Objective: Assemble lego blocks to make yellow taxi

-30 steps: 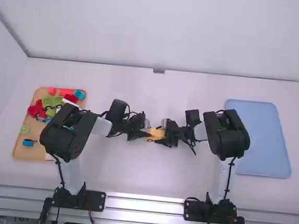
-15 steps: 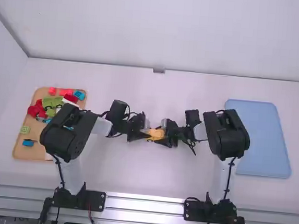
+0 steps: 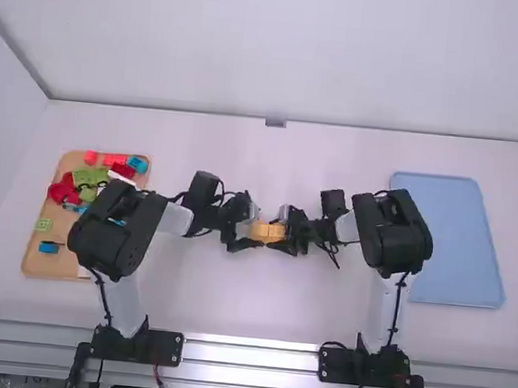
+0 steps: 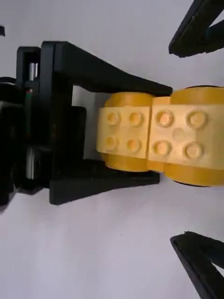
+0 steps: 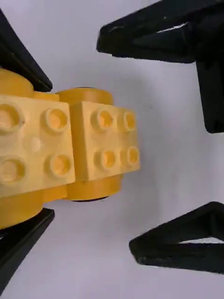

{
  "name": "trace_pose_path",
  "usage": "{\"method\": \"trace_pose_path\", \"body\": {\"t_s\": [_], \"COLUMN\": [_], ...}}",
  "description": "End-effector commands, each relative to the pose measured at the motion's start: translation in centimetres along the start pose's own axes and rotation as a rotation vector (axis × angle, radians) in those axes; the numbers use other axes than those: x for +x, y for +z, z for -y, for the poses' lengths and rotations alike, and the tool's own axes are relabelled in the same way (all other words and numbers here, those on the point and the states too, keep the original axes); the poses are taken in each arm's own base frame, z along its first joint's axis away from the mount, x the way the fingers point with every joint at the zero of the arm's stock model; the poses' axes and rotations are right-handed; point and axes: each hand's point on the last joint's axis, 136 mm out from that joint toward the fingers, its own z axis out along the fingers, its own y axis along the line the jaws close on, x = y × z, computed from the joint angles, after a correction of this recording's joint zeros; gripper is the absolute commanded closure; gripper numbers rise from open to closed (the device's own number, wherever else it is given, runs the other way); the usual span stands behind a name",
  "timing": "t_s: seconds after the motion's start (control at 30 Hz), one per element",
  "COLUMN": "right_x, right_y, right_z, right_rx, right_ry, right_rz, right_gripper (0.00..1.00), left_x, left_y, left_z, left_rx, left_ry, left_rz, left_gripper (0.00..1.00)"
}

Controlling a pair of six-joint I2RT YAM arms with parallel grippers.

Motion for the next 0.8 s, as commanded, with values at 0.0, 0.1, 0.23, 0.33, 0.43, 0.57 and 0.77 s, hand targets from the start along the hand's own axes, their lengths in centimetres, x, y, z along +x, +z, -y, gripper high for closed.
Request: {"method": "trace_pose_path", "body": {"t_s": [0.0, 0.1, 0.23, 0.33, 0.43, 0.57, 0.77], "right_x": [0.1, 0.1, 0.1, 0.1, 0.1, 0.0, -0.1], "right_y": [0.3, 0.3, 0.3, 0.3, 0.3, 0.3, 0.3], "right_z": [0.1, 0.1, 0.1, 0.1, 0.1, 0.2, 0.4], "right_rx": [-0.006, -0.006, -0.006, -0.006, -0.005, -0.005, -0.003], "right_ry": [0.012, 0.010, 0.010, 0.011, 0.009, 0.007, 0.001], "right_rz": [-0.002, -0.001, -0.002, -0.002, -0.002, -0.001, 0.000], "right_gripper": [0.36, 0.36, 0.35, 0.35, 0.32, 0.32, 0.26], "left_x": [-2.4, -3.7, -4.5, -4.6, -4.7, -4.4, -3.0], "left_y": [-1.9, -3.1, -4.0, -4.1, -3.7, -3.2, -1.9], "left_z": [-1.3, -1.8, -2.0, -2.1, -1.7, -1.1, 0.1], "left_rx": [-0.043, -0.057, -0.051, -0.053, -0.041, -0.024, -0.006], "left_ry": [-0.029, -0.075, -0.078, -0.073, -0.069, -0.087, -0.048], "left_rz": [0.053, 0.089, 0.124, 0.130, 0.129, 0.107, 0.031], "left_gripper": [0.01, 0.01, 0.01, 0.17, 0.72, 0.98, 0.98]}}
